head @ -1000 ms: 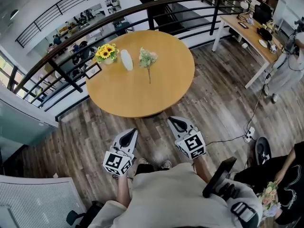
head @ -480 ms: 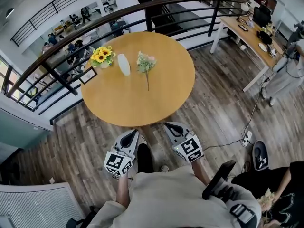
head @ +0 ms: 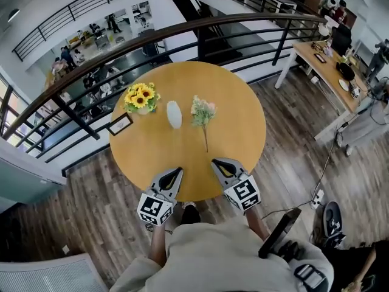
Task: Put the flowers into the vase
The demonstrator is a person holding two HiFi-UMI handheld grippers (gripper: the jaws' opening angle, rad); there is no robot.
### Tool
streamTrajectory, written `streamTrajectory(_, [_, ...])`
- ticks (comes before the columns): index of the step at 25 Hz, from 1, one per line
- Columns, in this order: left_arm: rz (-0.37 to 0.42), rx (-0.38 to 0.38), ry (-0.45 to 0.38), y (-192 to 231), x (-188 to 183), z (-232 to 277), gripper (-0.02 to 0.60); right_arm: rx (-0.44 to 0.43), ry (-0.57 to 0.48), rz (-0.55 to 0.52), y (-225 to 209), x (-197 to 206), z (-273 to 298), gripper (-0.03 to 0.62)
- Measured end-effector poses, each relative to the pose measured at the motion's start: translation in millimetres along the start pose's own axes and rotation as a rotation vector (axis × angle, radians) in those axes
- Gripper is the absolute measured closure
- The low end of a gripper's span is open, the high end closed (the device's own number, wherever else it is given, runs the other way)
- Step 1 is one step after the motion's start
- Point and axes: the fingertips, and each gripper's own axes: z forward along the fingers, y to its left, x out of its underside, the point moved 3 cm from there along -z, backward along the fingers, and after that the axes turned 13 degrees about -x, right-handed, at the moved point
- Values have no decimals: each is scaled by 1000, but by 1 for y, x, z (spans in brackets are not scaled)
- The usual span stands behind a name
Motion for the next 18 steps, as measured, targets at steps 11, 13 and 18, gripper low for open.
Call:
streamTrajectory(11, [-19, 36, 9, 77, -2, 54, 575, 39, 32, 10, -51, -26, 70, 585])
streamTrajectory(13, [-34, 47, 23, 77, 1, 59, 575, 48, 51, 44, -57, -18, 69, 585])
streamTrajectory(18, [-70, 45, 76, 76, 15, 65, 575, 43, 107, 116, -63, 6, 66, 585])
